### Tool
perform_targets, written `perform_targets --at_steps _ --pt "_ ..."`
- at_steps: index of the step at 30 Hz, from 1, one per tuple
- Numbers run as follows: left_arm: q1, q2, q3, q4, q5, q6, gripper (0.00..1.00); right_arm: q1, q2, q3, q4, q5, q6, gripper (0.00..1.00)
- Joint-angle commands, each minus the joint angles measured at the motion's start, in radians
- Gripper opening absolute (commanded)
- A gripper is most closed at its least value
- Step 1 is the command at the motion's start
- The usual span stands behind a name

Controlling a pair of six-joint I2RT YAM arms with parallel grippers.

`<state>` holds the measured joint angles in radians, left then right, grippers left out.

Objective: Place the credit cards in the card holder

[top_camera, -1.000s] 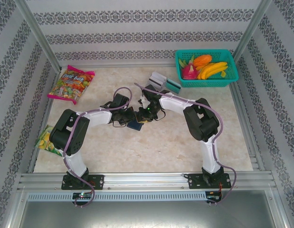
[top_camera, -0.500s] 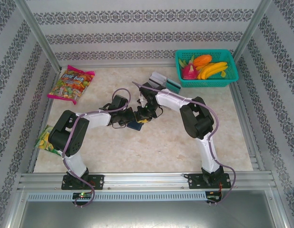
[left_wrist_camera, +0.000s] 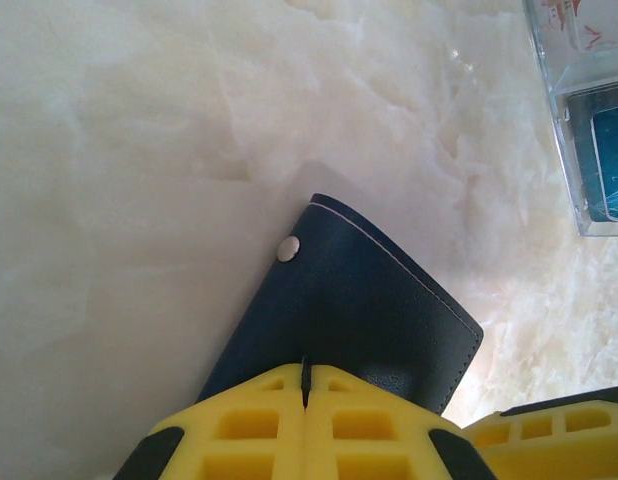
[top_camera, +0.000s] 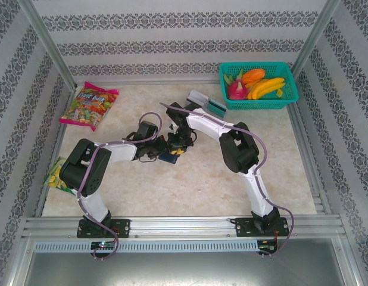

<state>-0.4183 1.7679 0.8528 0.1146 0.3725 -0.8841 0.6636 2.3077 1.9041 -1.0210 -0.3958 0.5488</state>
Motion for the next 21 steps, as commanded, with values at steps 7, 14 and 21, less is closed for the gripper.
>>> perform_targets --at_steps 7,14,21 --pt "-0.02 0.026 -0.047 -0.116 0.098 0.003 0.0 0.023 0.07 0.016 0.185 0.012 0.11 0.19" --pt "-0.024 -0.019 -0.033 -0.124 0.099 -0.006 0.0 0.005 0.076 0.026 0.186 -0.025 0.12 0.2" --pt "-0.037 -0.115 0.024 -0.212 0.081 0.013 0.0 -0.027 0.086 0.017 0.18 -0.023 0.113 0.2"
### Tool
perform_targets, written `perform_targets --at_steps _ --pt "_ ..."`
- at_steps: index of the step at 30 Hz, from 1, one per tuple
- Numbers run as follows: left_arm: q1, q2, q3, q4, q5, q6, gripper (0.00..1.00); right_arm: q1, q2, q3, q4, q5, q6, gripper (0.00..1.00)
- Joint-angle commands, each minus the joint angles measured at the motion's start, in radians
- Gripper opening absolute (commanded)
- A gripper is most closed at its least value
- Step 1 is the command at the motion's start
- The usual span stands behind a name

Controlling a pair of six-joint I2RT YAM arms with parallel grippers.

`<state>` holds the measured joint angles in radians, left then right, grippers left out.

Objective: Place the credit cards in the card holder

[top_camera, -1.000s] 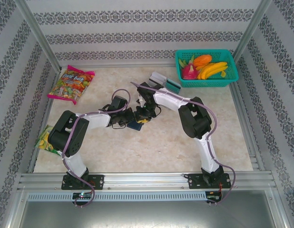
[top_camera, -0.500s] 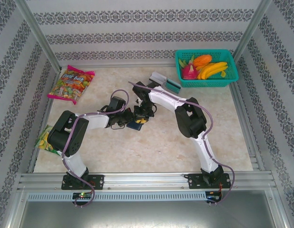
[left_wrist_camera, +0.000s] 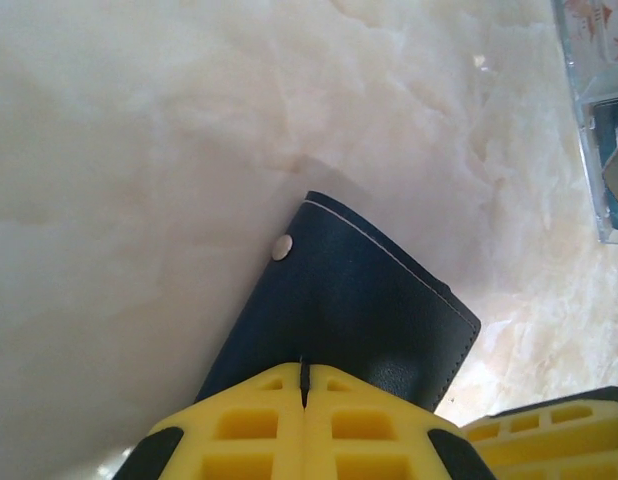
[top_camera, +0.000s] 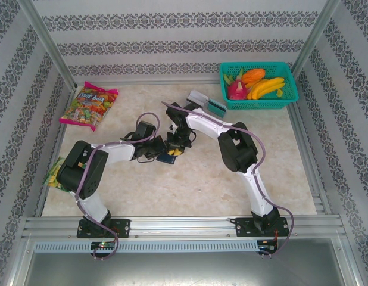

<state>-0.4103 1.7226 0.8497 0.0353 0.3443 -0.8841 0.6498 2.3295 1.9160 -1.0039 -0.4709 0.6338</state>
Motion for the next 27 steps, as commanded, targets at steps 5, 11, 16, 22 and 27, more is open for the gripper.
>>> perform_targets --at_steps 5,11,16,22,27 --pt "-0.02 -0.13 0.117 -0.28 0.062 0.081 0.0 -0.024 0.051 -0.022 0.162 0.07 0.014 0.2" --pt "0.067 -0.162 0.102 -0.332 0.024 0.136 0.0 -0.02 0.049 -0.013 0.15 0.08 0.0 0.2" --pt "0.122 -0.051 0.119 -0.327 0.048 0.196 0.0 -0.014 0.067 0.008 0.128 0.075 -0.014 0.21" --pt "0.124 -0.012 0.138 -0.308 0.046 0.211 0.01 -0.01 0.059 0.034 0.086 0.106 -0.031 0.22" --pt "0.123 0.027 0.16 -0.306 0.083 0.216 0.03 -0.006 0.045 0.067 0.082 0.082 -0.043 0.25"
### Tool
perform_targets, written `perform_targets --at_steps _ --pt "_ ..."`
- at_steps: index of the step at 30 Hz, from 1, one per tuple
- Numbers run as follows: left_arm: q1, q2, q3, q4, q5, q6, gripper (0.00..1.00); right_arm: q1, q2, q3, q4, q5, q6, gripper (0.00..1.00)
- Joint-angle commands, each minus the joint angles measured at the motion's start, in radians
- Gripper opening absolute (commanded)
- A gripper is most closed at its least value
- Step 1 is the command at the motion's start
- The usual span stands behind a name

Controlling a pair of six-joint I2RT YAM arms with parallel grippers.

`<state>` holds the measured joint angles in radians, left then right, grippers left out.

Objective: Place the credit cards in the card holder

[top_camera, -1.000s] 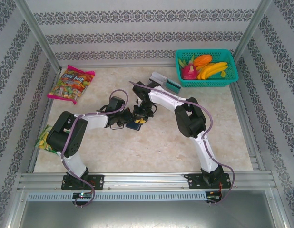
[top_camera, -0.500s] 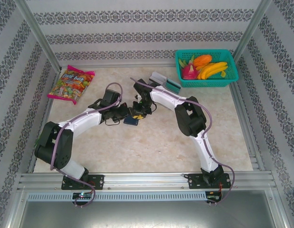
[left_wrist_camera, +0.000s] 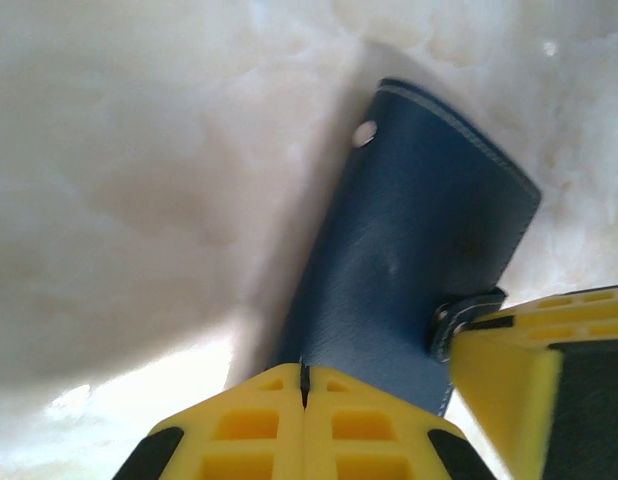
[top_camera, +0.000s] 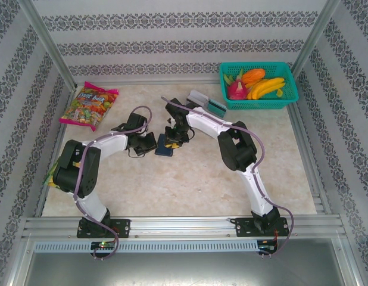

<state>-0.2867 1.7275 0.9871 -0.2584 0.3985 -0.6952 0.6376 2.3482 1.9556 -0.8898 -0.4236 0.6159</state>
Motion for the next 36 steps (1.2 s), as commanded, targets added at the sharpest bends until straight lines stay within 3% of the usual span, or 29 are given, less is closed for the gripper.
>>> perform_targets --at_steps 1,15,25,27,31,36 --pt "-0.002 0.02 0.023 -0.012 0.028 0.026 0.03 0.007 0.017 0.028 -0.024 0.032 -0.025 0.25" --pt "-0.001 0.003 0.075 -0.075 -0.01 0.045 0.1 0.007 -0.113 0.032 -0.014 0.028 -0.049 0.26" --pt "0.001 0.032 0.133 -0.142 -0.043 0.083 0.15 -0.012 -0.186 -0.119 0.04 0.061 -0.084 0.27" --pt "0.006 0.052 0.143 -0.149 -0.05 0.095 0.16 -0.016 -0.195 -0.172 0.079 0.059 -0.085 0.33" --pt "0.008 0.097 0.177 -0.147 -0.011 0.108 0.18 -0.037 -0.217 -0.298 0.224 -0.003 -0.034 0.34" --pt "0.006 0.105 0.183 -0.156 -0.012 0.117 0.19 -0.049 -0.222 -0.334 0.271 -0.001 -0.023 0.34"
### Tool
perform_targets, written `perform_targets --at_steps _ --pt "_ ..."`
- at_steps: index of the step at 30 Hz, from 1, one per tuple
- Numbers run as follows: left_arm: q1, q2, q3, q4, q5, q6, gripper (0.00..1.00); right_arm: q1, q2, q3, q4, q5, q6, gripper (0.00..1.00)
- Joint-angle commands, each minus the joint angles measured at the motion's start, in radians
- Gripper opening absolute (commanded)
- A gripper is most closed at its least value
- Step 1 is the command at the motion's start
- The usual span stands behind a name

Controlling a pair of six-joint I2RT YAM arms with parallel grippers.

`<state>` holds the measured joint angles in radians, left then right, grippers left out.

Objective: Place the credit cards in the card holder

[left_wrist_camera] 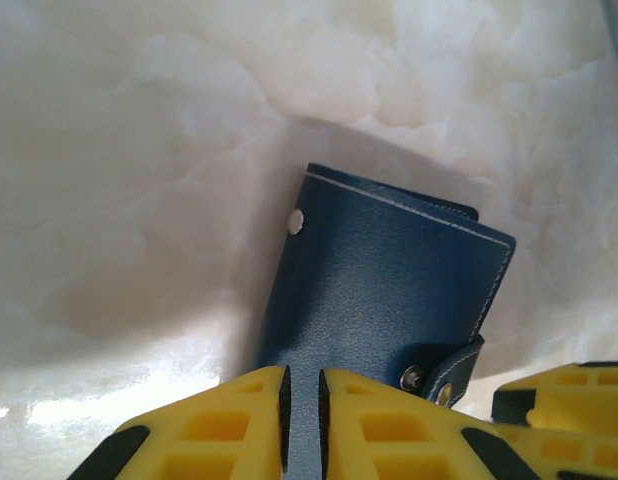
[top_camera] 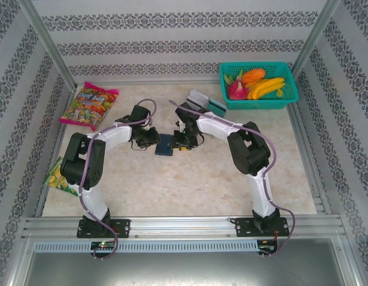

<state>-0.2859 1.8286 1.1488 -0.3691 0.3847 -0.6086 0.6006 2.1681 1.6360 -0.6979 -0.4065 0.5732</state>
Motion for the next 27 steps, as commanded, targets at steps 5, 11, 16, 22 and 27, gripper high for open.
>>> perform_targets --at_steps 5,11,16,22,27 --pt "0.006 0.044 0.027 -0.038 0.026 0.038 0.18 -0.021 -0.027 -0.049 0.178 -0.049 0.056 0.34" --pt "-0.004 0.059 0.008 -0.004 0.048 0.017 0.17 -0.018 0.006 -0.028 0.226 -0.088 0.076 0.33" --pt "-0.032 0.059 -0.004 0.019 0.059 -0.011 0.16 -0.009 0.012 -0.007 0.205 -0.078 0.072 0.29" --pt "-0.071 0.051 -0.014 0.045 0.064 -0.049 0.16 0.001 0.03 -0.001 0.191 -0.07 0.065 0.24" --pt "-0.088 0.047 -0.024 0.045 0.059 -0.057 0.16 0.003 0.038 0.012 0.182 -0.056 0.062 0.24"
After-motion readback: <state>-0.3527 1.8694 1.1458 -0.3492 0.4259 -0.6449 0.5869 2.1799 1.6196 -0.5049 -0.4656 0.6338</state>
